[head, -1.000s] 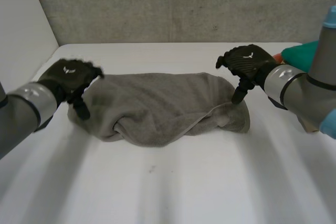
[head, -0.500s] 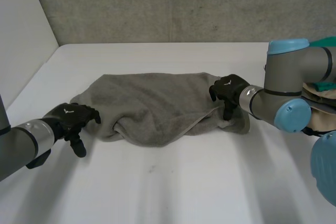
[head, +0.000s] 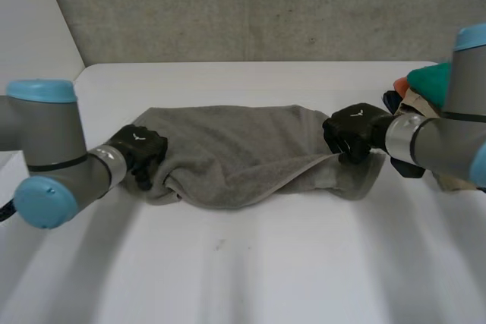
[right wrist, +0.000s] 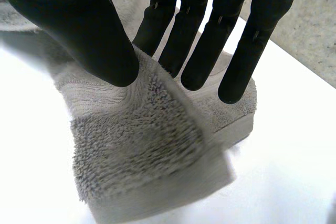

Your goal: Fold the laundry.

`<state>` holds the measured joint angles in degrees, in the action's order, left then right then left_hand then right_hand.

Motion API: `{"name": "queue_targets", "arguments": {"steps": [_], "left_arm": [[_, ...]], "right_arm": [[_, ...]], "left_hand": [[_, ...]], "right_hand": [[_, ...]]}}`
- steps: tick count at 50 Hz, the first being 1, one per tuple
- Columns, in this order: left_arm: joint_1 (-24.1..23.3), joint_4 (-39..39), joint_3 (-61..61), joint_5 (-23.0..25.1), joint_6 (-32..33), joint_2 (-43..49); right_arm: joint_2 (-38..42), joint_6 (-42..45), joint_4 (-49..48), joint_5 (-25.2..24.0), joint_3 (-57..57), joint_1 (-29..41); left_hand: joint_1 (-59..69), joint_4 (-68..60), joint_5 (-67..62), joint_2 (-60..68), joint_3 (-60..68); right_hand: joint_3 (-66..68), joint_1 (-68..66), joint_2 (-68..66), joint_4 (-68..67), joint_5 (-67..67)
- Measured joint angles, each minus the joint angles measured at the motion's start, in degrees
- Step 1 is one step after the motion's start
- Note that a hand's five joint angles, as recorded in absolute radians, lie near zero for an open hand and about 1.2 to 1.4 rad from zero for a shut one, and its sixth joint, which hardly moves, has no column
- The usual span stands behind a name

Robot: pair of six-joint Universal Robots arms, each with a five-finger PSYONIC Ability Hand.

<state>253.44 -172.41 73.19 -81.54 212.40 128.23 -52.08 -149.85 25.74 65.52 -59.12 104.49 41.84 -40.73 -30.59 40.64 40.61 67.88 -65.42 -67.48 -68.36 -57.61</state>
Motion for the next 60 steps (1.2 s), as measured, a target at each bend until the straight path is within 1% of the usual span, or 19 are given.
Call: {"name": "queue_targets", "arguments": {"steps": [2,5,14,18,23,25,26,29,30,31,33,37,39,40,41,43,48,53,60], "left_arm": [[-0.71,0.09,-1.73,-0.63,0.57,1.61],[-1.57,0.27,-4.23,-1.72,1.4,3.6],[-1.85,0.22,-14.59,-5.42,3.53,4.28],[-0.93,-0.01,-22.9,-4.25,3.95,3.48],[1.39,-0.75,-40.84,-0.1,1.98,3.07],[2.22,-0.1,-46.95,0.56,-0.36,3.35],[2.51,0.61,-48.94,0.61,-1.64,3.43],[3.13,5.29,-52.12,0.08,-6.91,3.28],[3.19,6.49,-51.97,-0.08,-7.94,3.16],[3.22,8.61,-51.21,-0.33,-9.62,2.9],[3.14,13.05,-48.01,-0.77,-12.77,2.21],[2.39,19.86,-37.06,-1.32,-17.35,0.44],[2.1,20.33,-34.12,-1.39,-17.89,0.1],[1.08,19.66,-26.27,-1.44,-18.76,-0.9],[0.93,19.41,-25.18,-1.45,-18.85,-1.03],[-0.67,16.11,-16.5,-1.49,-19.19,-2.18],[-5.38,6.07,-3.61,-2.15,-18.69,-3.99],[-9.87,-0.38,0.45,-4.03,-16.86,-3.31],[-12.53,-2.27,-0.34,-8.17,-12.05,0.45]], "right_arm": [[-1.6,0.18,-1.42,-0.43,-2.68,-0.46],[-3.08,0.77,-4.26,-0.62,-6.07,-0.85],[-1.59,1.85,-13.55,2.25,-5.13,0.79],[-0.99,-0.37,-20.97,5.12,-1.26,2.46],[-2.02,-8.55,-42.3,13.66,4.46,5.68],[-2.3,-9.56,-44.78,14.86,4.8,6.07],[-3.26,-11.94,-50.14,17.93,4.99,7.14],[-4.96,-13.81,-53.17,20.71,3.14,8.68],[-5.31,-13.92,-53.05,20.88,2.43,8.94],[-5.83,-13.95,-52.54,20.96,1.16,9.27],[-6.68,-13.65,-50.91,20.56,-1.5,9.7],[-8.19,-12.17,-47.78,18.59,-6.74,9.84],[-8.35,-11.96,-47.57,18.3,-7.3,9.8],[-9.26,-10.69,-47.08,16.96,-9.73,9.28],[-9.35,-10.55,-47.06,16.81,-9.96,9.22],[-10.29,-9.42,-47.07,15.96,-11.22,8.7],[-13.38,-8.17,-46.48,15.32,-10.86,8.68],[-16.68,-8.46,-43.86,15.34,-8.62,10.04],[-19.09,-9.33,-39.33,15.53,-5.72,12.22]], "left_hand": [[8.02,-7.41,-7.34,8.16,8.1],[25.29,-24.72,-24.53,24.76,24.51],[25.61,-27.92,-26.66,27.81,27.59],[25.6,-27.95,-26.66,27.9,27.61],[25.61,-27.97,-26.66,27.91,27.62],[25.6,-27.97,-26.66,27.9,27.62],[25.55,-27.96,-26.65,27.88,27.6],[18.5,-20.96,-20.59,21.06,20.89],[5.38,-9.19,-9.38,8.39,8.53],[-2.97,-1.19,-1.56,1.31,1.56],[-12.47,8.77,8.52,-9.0,-8.7],[-15.8,14.91,15.07,-14.4,-14.28],[-15.8,14.91,15.07,-14.4,-14.28],[-16.79,16.4,16.32,-15.49,-15.49],[-16.79,16.38,16.3,-15.49,-15.49],[-15.43,14.66,14.37,-14.26,-14.28],[-11.25,10.14,9.84,-10.16,-10.31],[-6.93,5.91,5.8,-6.03,-6.19],[-5.1,3.98,3.89,-4.06,-4.12]], "right_hand": [[0.0,0.0,0.0,0.0,0.0],[0.0,0.0,0.0,0.0,0.0],[0.05,0.0,0.0,-0.07,0.0],[0.3,0.0,0.0,-0.25,0.0],[0.3,0.0,0.0,-0.27,0.0],[0.3,0.0,0.0,-0.27,0.0],[0.3,0.0,0.0,-0.27,0.0],[0.3,0.0,0.0,-0.27,-0.39],[0.3,0.0,0.0,-0.27,-0.44],[0.3,0.0,0.0,-0.27,-0.46],[0.3,0.0,0.0,-0.27,-0.46],[0.3,0.0,0.0,-0.28,-0.46],[0.3,0.0,0.0,-0.28,-0.46],[0.3,0.0,0.0,-0.29,-0.46],[0.3,0.0,0.0,-0.29,-0.46],[0.3,0.0,0.0,-0.29,-0.46],[0.3,0.0,0.0,-0.29,-0.46],[0.3,0.0,0.0,-0.3,-0.46],[0.3,0.0,0.0,-0.3,-0.46]]}}
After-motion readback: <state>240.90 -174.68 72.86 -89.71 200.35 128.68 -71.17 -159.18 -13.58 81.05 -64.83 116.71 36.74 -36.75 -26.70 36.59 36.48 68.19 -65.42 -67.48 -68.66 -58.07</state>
